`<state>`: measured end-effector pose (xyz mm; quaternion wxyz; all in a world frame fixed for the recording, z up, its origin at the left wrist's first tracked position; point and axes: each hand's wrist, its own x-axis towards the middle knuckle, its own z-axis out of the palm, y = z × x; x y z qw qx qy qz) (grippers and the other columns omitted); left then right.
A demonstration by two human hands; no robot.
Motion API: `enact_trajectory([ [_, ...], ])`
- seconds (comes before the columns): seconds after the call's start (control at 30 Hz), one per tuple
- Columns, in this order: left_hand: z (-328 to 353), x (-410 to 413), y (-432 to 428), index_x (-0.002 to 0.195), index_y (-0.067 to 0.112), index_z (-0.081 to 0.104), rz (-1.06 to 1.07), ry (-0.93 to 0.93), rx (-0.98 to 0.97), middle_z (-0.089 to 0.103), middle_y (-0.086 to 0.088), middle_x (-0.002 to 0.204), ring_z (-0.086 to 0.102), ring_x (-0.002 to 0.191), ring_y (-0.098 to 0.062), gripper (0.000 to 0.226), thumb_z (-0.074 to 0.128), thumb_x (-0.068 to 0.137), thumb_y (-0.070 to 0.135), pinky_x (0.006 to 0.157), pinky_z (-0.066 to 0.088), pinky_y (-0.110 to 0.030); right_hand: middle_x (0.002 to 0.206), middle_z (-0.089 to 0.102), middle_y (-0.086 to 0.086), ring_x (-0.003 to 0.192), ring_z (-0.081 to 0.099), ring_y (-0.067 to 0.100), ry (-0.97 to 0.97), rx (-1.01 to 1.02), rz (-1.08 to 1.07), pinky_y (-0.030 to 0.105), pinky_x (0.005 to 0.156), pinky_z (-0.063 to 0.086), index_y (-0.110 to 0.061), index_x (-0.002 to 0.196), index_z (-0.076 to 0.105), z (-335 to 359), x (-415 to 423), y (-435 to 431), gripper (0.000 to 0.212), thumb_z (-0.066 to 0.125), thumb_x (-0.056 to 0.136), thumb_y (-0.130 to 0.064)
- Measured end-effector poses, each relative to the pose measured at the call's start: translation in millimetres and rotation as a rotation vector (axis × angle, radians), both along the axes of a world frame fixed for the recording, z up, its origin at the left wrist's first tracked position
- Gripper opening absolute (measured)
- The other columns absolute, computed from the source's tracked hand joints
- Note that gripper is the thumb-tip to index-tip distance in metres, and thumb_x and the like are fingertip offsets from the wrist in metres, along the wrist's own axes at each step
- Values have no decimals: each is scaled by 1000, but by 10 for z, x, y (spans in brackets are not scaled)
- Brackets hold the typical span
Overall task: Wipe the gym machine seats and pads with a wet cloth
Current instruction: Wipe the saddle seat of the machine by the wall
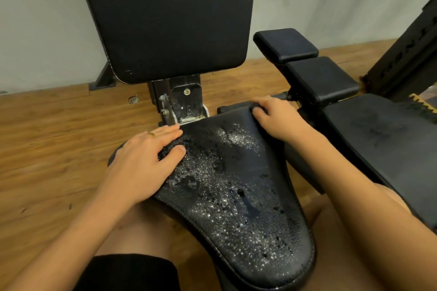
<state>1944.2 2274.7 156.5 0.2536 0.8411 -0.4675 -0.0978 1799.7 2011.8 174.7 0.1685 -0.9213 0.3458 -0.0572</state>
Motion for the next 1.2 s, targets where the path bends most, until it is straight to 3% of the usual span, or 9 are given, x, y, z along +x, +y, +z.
enact_trajectory([
  [0.07,9,-6,-21,139,40,54,-1,1,17,34,37,138,38,139,-3,64,33,85,67,114,32,-38,117,66,16,110,58,39,61,3,-28,38,80,44,-11,116,66,-12,204,-184,32,44,101,-27],
  [0.2,34,-20,-11,140,41,52,19,4,37,38,31,146,34,141,-1,52,41,94,63,114,28,-33,117,67,15,111,58,39,99,13,-31,39,87,46,-16,119,68,10,237,-267,36,45,101,-37],
  [0.3,38,-55,27,143,41,49,14,-18,50,37,27,150,28,140,5,50,42,96,60,116,20,-28,125,67,6,120,56,32,-21,-6,-27,35,92,44,-23,126,65,38,-97,31,32,50,100,-33],
  [0.43,31,-33,33,140,42,52,37,-13,23,40,30,147,33,140,1,48,44,96,60,114,28,-36,141,56,-4,136,44,14,-297,83,-52,28,110,33,-21,134,60,41,-725,711,34,53,100,-25],
  [0.6,19,-12,-11,138,42,55,38,19,19,42,30,145,38,139,-3,54,41,92,67,109,34,-41,145,51,-2,141,39,14,-337,60,-78,29,115,29,-18,138,55,-32,-832,739,38,50,102,-26],
  [0.77,39,-55,-37,139,42,54,50,26,43,43,27,147,39,140,-7,46,47,96,56,110,34,-41,126,63,15,123,53,37,-126,-21,-56,43,97,45,-7,121,64,-51,-286,126,30,47,101,-22],
  [0.93,72,-69,-4,142,42,50,28,-1,72,39,24,151,33,143,-5,48,45,97,56,114,30,-39,112,69,11,106,60,35,-4,-63,21,36,80,45,-13,112,69,75,-171,15,28,44,100,-22],
  [1.07,54,-124,36,144,40,47,14,-31,67,36,24,152,30,144,-2,59,35,92,64,118,21,-32,134,62,3,131,50,24,-139,0,129,41,105,42,-16,126,64,74,-634,414,30,51,100,-17],
  [1.2,46,-90,16,139,39,55,52,-36,9,42,28,146,36,140,-2,49,45,96,59,113,30,-38,138,59,0,140,41,17,-202,34,160,41,112,37,-16,132,61,65,-786,550,33,51,101,-17],
])
